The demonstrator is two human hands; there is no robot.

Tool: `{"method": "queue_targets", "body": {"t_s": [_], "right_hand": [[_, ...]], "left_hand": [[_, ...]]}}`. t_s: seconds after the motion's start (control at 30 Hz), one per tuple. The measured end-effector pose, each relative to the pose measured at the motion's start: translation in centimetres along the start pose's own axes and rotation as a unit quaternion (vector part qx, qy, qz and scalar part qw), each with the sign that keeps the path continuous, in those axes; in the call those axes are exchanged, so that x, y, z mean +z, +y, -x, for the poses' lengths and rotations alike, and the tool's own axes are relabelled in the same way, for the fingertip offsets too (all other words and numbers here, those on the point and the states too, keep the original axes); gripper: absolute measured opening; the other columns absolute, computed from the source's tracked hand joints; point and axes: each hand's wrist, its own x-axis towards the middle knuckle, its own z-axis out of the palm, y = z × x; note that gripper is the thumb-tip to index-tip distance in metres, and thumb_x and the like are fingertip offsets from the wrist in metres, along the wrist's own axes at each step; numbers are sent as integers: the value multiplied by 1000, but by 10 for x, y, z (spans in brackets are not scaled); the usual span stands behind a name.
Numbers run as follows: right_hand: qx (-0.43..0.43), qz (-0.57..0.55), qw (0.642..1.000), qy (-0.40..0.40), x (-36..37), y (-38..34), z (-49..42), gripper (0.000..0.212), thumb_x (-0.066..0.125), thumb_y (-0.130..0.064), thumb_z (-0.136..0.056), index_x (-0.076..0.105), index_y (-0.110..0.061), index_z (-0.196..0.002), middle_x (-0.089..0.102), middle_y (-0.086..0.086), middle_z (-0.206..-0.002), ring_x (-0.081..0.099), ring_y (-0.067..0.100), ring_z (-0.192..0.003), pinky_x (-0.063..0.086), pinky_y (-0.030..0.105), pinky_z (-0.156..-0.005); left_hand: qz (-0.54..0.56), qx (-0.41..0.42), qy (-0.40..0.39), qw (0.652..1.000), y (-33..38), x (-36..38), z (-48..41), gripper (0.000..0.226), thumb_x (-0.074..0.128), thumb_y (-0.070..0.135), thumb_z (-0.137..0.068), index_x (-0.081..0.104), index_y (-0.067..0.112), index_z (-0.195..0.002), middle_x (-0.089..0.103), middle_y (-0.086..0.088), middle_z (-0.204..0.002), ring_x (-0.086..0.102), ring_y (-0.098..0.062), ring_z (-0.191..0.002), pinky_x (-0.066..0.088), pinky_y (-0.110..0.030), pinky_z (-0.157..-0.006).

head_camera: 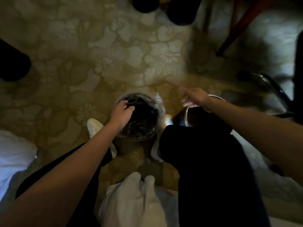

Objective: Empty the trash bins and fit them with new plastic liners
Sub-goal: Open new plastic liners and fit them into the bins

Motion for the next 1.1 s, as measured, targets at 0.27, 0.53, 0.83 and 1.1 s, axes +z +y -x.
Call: {"method": "queue_targets", "body": {"t_s": [0.27, 0.53, 0.83, 1.1], "right_hand": [[69, -99, 988, 93, -105, 111, 99, 20, 49, -27, -103, 60, -10, -102, 63, 5, -76, 58, 15, -62, 47, 26, -58], [170, -146, 971, 85, -109, 195, 104, 22, 47, -24, -103, 55, -6, -113, 63, 15, -90, 57, 20, -64, 46, 27, -61], [175, -115, 976, 62, -87, 221, 55, 16, 40, -14, -101, 40, -8, -115, 66, 18, -94, 65, 22, -66, 53, 33, -62], [167, -102, 973, 120, -89, 214, 45, 21, 47, -13, -94, 60, 1, -103, 71, 28, -91, 70, 38, -79, 58, 54, -82]], "left_hand": [[-118, 79, -42, 989, 73, 143, 25, 43, 58, 32, -95, 51, 13, -132, 61, -1, -101, 59, -18, -91, 45, -31, -83], [-285, 31, -74, 955, 60, 230, -10, 55, 61, 29, -91, 45, 6, -138, 54, -16, -135, 54, -30, -120, 40, -29, -86], [-289, 6, -121, 950, 31, 258, -60, 4, 56, 11, -92, 57, 13, -95, 66, -14, -87, 68, -27, -68, 59, -35, -57], [-301, 54, -83, 949, 37, 261, -67, 10, 55, 11, -88, 63, 14, -82, 67, -6, -62, 68, -25, -65, 53, -31, -63]]}}
